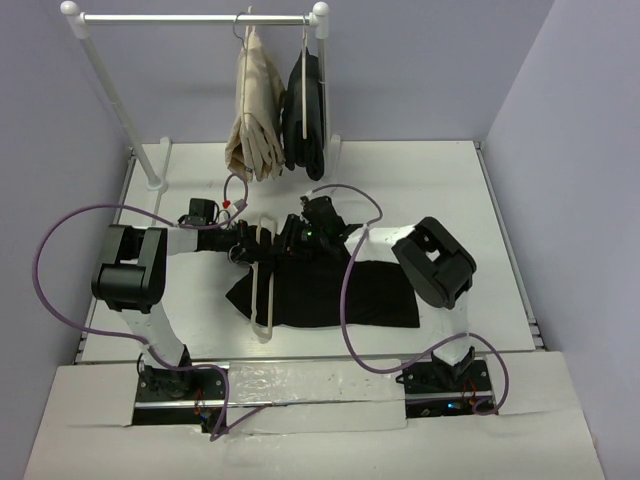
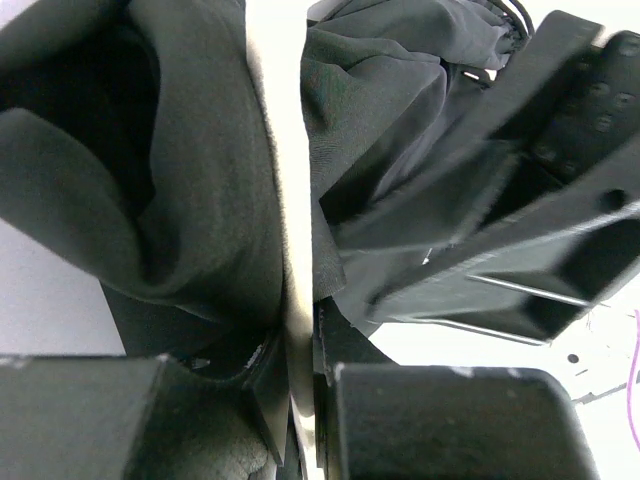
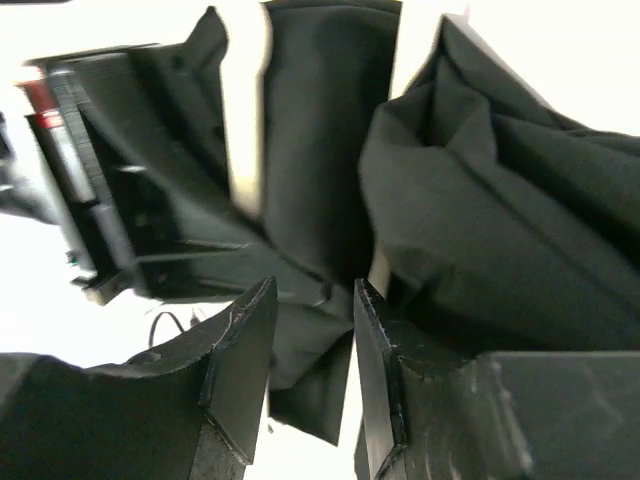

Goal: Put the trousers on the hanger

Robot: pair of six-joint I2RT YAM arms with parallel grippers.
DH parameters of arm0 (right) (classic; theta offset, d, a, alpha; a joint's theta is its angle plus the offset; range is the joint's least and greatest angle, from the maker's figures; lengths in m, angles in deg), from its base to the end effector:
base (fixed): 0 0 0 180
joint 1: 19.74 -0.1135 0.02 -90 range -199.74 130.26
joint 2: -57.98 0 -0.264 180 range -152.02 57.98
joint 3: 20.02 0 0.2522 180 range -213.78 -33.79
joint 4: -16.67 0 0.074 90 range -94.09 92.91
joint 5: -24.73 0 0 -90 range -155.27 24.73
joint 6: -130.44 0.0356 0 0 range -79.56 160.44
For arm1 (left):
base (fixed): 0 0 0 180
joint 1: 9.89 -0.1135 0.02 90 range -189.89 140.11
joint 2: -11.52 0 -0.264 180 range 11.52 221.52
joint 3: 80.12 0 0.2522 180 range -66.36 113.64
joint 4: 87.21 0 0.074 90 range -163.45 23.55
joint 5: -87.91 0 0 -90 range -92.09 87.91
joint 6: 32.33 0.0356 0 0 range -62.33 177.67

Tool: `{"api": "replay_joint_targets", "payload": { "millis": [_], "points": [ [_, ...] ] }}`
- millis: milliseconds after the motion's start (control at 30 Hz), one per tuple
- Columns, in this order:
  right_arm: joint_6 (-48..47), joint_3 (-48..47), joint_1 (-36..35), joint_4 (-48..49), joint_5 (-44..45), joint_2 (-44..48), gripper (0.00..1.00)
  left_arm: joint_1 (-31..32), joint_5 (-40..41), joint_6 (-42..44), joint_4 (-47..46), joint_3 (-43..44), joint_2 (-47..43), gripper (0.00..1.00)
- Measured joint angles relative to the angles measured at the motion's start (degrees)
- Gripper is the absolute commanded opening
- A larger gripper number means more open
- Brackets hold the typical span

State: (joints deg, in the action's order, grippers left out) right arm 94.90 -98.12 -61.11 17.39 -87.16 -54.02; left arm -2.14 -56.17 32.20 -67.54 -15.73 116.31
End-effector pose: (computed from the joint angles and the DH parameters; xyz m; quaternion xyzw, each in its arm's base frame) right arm 0.3048 0.2861 0.1590 0.0087 0.8682 0.4586 0.1891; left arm 0.3199 -0.0726 0.1231 -0.0165 0.8683 -0.4866 0.0949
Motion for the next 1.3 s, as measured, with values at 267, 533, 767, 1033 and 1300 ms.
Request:
{"api": "replay_joint_targets", "payload": {
  "millis": [267, 533, 767, 1033, 1300],
  "points": [
    [-0.55, -2.75, 0.04, -1.16, -1.27, -3.89, 0.46, -0.02, 0.72, 0.02, 0.13, 0.0, 0.0, 0.0],
    [2.71, -3.3, 0.11, 2.97, -4.24, -6.69, 0.32, -0.11, 3.32, 0.83, -0.04, 0.0, 0.0, 0.0],
    [4.39, -3.72, 0.15, 3.28, -4.15, -7.48, 0.0, -0.63, 4.26, 1.36, 0.2, 0.0, 0.0, 0.0],
    [4.59, -0.87, 0.83, 4.85, -3.91, -7.34, 0.0, -1.25, 4.17, 4.96, 4.96, 1.79, -0.15, 0.19],
    [2.67, -0.87, 0.92, 4.17, -4.39, -4.72, 0.0, -2.47, 4.22, 8.31, 8.85, 3.21, -1.18, 0.19]
  ]
}}
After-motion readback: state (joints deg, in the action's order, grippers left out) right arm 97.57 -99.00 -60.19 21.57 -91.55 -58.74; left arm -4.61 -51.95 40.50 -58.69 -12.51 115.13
